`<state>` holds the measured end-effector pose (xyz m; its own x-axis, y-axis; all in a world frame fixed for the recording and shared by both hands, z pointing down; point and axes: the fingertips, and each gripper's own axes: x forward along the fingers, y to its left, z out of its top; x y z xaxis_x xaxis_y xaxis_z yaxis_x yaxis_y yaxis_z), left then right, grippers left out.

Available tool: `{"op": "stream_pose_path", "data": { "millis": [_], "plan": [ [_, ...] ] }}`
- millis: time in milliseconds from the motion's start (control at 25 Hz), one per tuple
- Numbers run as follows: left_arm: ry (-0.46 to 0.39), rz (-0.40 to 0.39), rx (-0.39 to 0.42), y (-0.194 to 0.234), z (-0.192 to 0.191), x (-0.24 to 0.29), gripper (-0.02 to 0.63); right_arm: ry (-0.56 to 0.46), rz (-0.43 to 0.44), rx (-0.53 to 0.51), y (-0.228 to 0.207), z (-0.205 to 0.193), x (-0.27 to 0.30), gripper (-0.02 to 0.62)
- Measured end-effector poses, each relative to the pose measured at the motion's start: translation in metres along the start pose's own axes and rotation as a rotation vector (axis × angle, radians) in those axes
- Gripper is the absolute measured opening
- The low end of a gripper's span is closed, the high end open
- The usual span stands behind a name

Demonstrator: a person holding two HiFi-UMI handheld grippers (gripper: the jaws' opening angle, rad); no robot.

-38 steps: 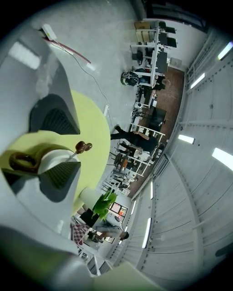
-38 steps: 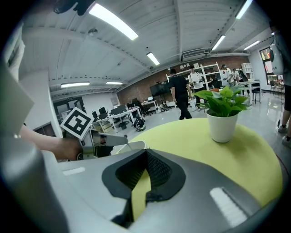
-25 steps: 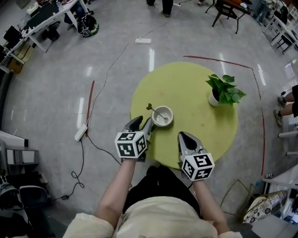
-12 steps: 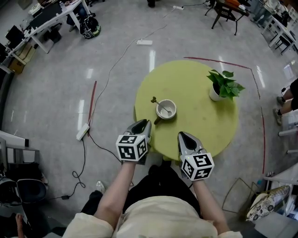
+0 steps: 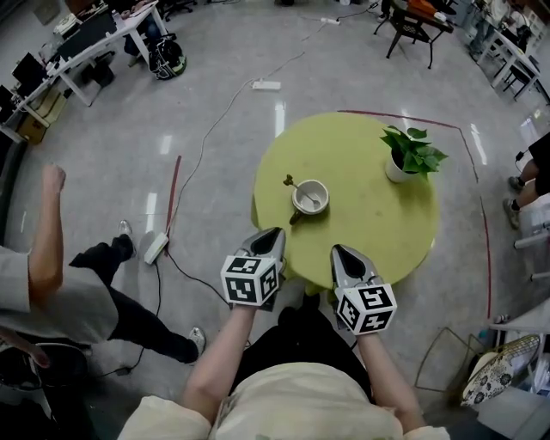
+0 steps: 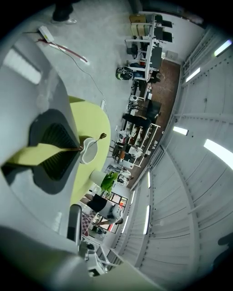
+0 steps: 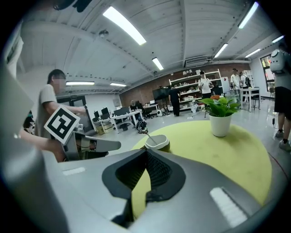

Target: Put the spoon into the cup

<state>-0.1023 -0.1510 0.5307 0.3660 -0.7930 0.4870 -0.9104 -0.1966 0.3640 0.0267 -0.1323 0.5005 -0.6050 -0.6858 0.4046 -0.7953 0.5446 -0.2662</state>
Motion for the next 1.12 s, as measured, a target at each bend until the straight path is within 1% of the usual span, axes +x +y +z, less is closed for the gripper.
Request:
{"op": "stream_pose_path", "data": {
  "millis": [400, 680, 1120],
  "plan": [
    [-0.026, -0.013, 0.011, -0.005, -0.006, -0.032, 0.003, -0.042, -0.031, -0.001, 0.01, 0.002, -0.02, 0.002],
    [-0.045, -0.032, 0.017, -0.011, -0.013, -0.058, 0.002, -0.078, -0.06, -0.017, 0.02, 0.003, -0.041, 0.002],
    [-0.108, -0.059, 0.045, -0.018, -0.009, -0.1, 0.002, -0.14, -0.087, -0.053, 0.041, 0.005, -0.077, 0.002]
  ]
}}
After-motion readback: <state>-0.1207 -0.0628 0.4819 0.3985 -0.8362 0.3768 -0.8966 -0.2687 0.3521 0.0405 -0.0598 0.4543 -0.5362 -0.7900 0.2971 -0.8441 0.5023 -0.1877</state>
